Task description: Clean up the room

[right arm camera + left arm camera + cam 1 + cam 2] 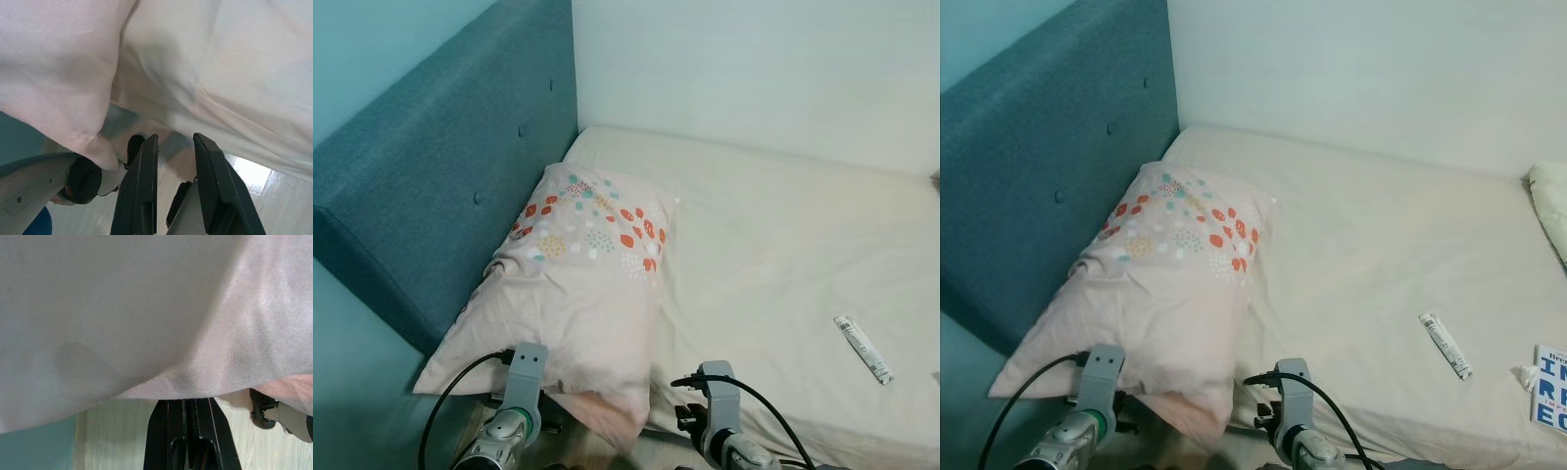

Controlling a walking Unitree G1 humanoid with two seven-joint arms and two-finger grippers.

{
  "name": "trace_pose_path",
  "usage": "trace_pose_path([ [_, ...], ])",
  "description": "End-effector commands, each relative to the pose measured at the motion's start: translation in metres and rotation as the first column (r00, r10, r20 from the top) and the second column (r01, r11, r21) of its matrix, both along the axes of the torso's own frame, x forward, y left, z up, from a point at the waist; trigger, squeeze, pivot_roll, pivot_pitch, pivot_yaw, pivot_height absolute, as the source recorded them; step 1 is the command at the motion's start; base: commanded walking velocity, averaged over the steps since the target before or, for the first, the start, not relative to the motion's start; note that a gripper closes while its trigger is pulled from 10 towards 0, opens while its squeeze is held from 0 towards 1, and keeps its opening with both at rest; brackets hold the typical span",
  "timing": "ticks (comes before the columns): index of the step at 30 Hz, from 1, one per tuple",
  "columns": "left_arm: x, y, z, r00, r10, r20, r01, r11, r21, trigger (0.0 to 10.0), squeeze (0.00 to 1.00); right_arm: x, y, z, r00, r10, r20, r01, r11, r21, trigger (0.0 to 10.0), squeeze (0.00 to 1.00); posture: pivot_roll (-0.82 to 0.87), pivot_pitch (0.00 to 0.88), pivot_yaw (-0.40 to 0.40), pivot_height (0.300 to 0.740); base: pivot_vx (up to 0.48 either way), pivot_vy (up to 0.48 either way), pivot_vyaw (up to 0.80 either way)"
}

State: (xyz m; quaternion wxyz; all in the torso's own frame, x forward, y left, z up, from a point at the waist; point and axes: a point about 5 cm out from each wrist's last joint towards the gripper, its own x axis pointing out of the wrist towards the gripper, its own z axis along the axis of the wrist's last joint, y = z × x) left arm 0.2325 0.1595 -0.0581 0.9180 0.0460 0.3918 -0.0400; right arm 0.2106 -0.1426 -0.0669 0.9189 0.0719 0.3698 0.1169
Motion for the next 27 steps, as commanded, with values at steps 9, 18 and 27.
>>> trace_pose_path([
  [9,-0.0032,-0.0020,-0.0025,1.000,-0.012,-0.020,0.012,1.000,0.003,10.0,0.00,-0.0037,-0.0026,-0.0024,1.000,0.000,-0.017,0.000,1.000,-0.009,10.0,0.00,0.06,0.000,0.042,0.740,0.000,0.000,0.00],
  [18,-0.0012,-0.0063,-0.0015,1.000,-0.021,-0.015,0.021,1.000,-0.002,10.0,0.00,-0.0073,-0.0033,-0.0043,1.000,-0.013,-0.026,0.013,1.000,-0.002,10.0,0.00,0.06,0.000,0.041,0.740,0.000,0.000,0.00],
  [27,0.0035,-0.0069,0.0016,1.000,-0.019,-0.003,0.019,1.000,-0.004,10.0,0.00,-0.0020,-0.0083,-0.0021,1.000,-0.021,-0.018,0.020,0.998,-0.061,10.0,0.00,0.07,0.000,0.035,0.740,0.000,0.000,0.00],
])
